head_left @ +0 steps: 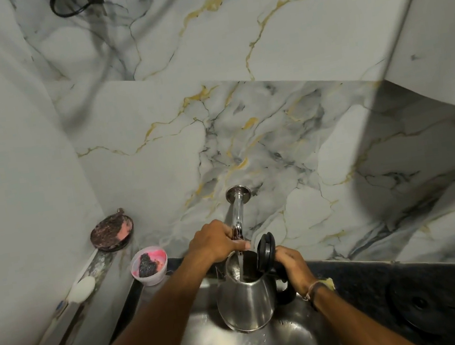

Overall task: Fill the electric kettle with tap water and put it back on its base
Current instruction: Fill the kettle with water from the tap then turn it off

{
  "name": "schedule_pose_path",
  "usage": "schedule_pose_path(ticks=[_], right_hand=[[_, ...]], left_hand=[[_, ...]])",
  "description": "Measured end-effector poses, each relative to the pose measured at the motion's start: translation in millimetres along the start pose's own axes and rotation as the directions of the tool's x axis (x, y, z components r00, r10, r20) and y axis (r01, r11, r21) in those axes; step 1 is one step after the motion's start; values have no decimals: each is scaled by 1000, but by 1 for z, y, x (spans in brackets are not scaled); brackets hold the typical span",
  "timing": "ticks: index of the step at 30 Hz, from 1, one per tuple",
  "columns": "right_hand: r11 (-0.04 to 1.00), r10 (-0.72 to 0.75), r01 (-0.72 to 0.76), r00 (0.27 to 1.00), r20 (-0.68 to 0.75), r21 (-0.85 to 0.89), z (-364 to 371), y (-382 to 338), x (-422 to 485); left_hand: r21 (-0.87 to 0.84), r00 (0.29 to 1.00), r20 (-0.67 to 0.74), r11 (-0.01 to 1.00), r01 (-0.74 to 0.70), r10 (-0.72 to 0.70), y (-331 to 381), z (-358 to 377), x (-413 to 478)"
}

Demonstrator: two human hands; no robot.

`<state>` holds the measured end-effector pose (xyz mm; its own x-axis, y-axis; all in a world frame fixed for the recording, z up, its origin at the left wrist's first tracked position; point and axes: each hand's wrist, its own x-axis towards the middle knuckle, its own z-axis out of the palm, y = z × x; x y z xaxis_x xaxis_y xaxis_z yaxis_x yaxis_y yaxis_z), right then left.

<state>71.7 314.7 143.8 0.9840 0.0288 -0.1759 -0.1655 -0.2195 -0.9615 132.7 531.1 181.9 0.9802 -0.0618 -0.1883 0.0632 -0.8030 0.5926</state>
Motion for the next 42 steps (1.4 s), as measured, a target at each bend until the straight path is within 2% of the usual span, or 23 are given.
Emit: schedule_pose_path(ticks=[8,18,42], right_hand=[[999,-29,29,1000,-6,15,1,2,-2],[999,-16,16,1000,-7,35,2,8,3],[997,-65,65,998,-22,36,6,16,3]], left_hand=[[72,991,49,990,125,-128,19,-6,-6],[157,980,67,972,175,-188,32,-9,-6],[126,961,62,957,261,-270,37,-4,-5]])
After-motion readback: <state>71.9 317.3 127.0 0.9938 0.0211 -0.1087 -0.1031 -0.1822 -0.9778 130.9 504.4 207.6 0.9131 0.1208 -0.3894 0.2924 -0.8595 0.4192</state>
